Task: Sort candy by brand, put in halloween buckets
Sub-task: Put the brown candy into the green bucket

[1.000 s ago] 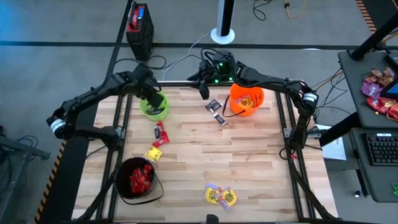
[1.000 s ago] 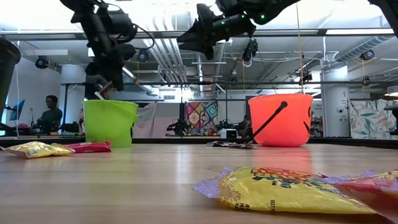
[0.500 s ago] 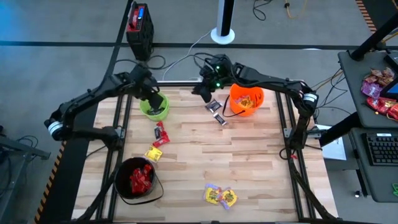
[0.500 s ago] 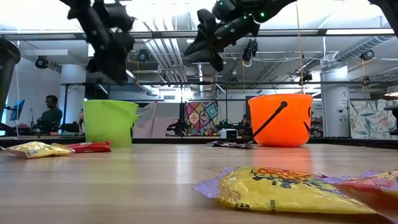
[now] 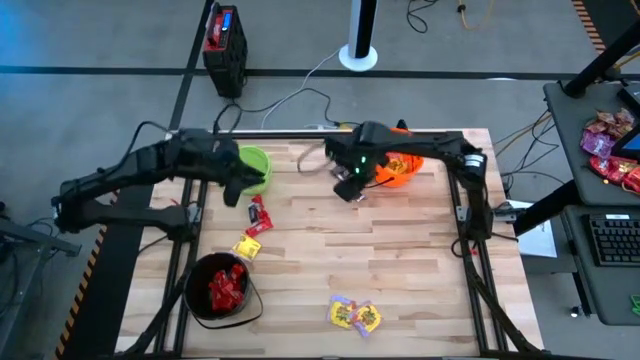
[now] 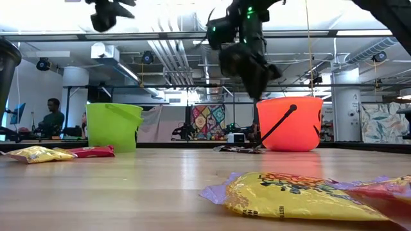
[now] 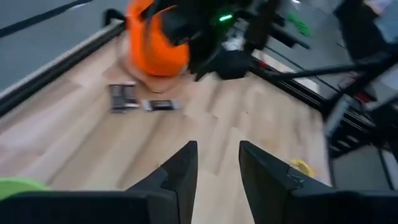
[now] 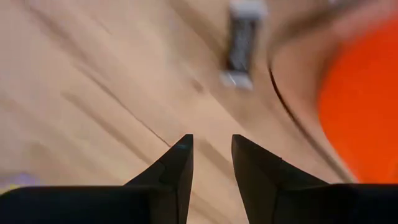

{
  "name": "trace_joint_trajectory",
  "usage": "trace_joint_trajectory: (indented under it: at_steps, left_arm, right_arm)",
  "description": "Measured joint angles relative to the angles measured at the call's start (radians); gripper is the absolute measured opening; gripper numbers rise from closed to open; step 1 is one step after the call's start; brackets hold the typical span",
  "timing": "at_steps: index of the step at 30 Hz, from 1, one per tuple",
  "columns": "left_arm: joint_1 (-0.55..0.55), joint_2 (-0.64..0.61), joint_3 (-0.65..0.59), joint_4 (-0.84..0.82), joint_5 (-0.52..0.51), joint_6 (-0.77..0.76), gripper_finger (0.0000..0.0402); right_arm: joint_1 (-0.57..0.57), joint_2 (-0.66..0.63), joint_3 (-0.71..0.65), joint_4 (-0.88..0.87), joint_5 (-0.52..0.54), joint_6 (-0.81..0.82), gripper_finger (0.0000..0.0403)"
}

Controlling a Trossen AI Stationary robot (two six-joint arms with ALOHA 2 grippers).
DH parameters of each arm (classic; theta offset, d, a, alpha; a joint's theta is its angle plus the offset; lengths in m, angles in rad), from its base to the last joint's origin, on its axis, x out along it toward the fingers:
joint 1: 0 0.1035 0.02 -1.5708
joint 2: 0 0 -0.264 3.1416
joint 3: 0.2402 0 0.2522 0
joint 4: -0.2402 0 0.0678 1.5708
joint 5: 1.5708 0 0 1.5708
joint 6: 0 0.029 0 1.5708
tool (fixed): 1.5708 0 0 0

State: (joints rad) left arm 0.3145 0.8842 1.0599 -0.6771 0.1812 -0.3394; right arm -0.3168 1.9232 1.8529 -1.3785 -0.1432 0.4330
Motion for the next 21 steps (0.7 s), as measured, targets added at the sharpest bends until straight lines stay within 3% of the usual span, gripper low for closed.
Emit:
trace_joint_trajectory:
  at_steps: [3,6,9,12,16,18,21]
  left_arm:
    - [-0.125,-0.021,0.0,-0.002,-0.108,-0.041,0.01]
    - [-0.237,-0.029,0.0,0.009,-0.229,-0.065,0.01]
    - [-0.331,-0.03,0.0,0.034,-0.307,-0.089,0.01]
    - [-0.399,-0.033,0.005,0.052,-0.327,-0.136,0.01]
    - [-0.46,-0.035,0.021,0.068,-0.342,-0.178,0.01]
    - [-0.475,-0.035,0.026,0.082,-0.371,-0.176,0.01]
    - [-0.477,-0.036,0.026,0.121,-0.385,-0.158,0.01]
  right_arm:
    - [0.041,0.028,-0.054,-0.061,0.108,0.045,0.0104]
    - [0.079,0.038,-0.119,0.021,0.198,0.097,0.0101]
    - [0.115,0.044,-0.16,0.101,0.222,0.188,0.0093]
    - [0.171,0.038,-0.172,0.113,0.267,0.307,0.0078]
    - [0.243,0.031,-0.179,0.148,0.478,0.432,0.0049]
    - [0.247,0.032,-0.21,0.25,0.545,0.44,0.0028]
    - [0.218,0.035,-0.275,0.43,0.561,0.44,0.0012]
